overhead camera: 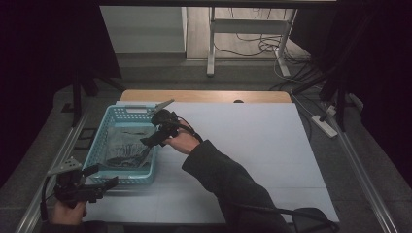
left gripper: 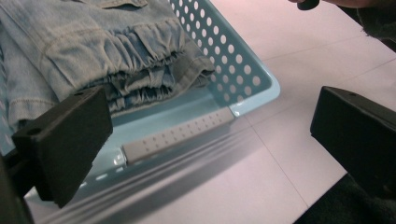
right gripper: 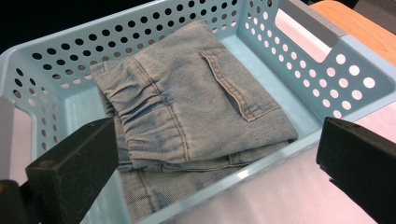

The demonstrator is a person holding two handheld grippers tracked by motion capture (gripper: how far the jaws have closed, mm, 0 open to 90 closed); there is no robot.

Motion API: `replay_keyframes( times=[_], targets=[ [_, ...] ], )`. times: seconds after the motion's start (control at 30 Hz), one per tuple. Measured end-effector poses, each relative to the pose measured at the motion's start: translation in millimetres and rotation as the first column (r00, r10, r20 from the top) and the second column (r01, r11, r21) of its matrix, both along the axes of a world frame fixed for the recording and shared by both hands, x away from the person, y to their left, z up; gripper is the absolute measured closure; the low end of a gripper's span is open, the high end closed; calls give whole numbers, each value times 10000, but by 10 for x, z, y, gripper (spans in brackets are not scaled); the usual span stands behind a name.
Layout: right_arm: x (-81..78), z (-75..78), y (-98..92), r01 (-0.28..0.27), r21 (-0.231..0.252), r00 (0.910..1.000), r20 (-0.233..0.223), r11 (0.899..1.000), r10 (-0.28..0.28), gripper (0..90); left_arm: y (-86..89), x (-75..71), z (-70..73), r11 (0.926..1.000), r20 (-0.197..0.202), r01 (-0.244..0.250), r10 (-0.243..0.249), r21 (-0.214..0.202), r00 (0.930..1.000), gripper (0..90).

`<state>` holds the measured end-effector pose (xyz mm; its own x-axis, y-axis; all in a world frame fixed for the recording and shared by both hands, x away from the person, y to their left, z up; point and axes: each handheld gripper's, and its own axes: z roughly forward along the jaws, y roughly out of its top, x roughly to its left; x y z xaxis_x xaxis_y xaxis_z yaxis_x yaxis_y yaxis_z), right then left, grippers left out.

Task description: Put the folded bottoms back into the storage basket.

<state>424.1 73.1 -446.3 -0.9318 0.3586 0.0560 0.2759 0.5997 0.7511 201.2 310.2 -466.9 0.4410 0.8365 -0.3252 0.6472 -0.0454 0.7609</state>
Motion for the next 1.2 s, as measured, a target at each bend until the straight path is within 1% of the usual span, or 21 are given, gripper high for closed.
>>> replay_keyframes(
  times=[0.1, 0.3, 0.4, 0.47, 0.53, 0.7, 0.8, 0.87, 1.03, 1.2],
  targets=[
    [-23, -4, -10, 8, 5, 10000, 20, 10000, -8, 0, 8, -48, -24, 9999, -86, 10, -11, -141, 10000, 0],
    [-71, 11, -32, -114, -64, 9998, 133, 9999, 115, 0, 28, -113, -76, 9997, -191, 43, -48, -235, 9998, 0],
    [-96, 23, -45, -131, -104, 9998, 173, 9999, 133, 0, 25, -130, -95, 9999, -160, 91, -93, -109, 9998, 0],
    [-105, 24, -52, -129, -72, 9997, 196, 9999, 130, 0, 18, -139, -111, 9999, -160, 89, -88, 73, 9998, 0],
    [-117, 33, -68, -147, -71, 9997, 207, 9999, 148, 0, 17, -144, -117, 9998, -153, 101, -99, 162, 9998, 0],
    [-143, 50, -114, -136, 92, 9998, 156, 9999, 135, 0, 29, -149, -123, 9999, -59, 116, -115, 98, 9999, 0],
    [-160, 58, -145, -140, 88, 9997, 179, 9999, 138, 0, 23, -144, -122, 9997, -9, 208, -208, 85, 9998, 0],
    [-171, 54, -165, -131, 153, 9998, 126, 9998, 129, 0, 14, -140, -122, 9995, 14, 309, -309, 115, 9995, 0],
    [-191, 51, -217, -133, 79, 9998, 143, 9999, 132, 0, 6, -143, -118, 9992, 89, 393, -394, 119, 9992, 0],
    [-220, 52, -268, -126, 174, 9999, 120, 9998, 124, 0, -16, -153, -109, 9985, 154, 486, -490, 235, 9987, 0]
  ],
)
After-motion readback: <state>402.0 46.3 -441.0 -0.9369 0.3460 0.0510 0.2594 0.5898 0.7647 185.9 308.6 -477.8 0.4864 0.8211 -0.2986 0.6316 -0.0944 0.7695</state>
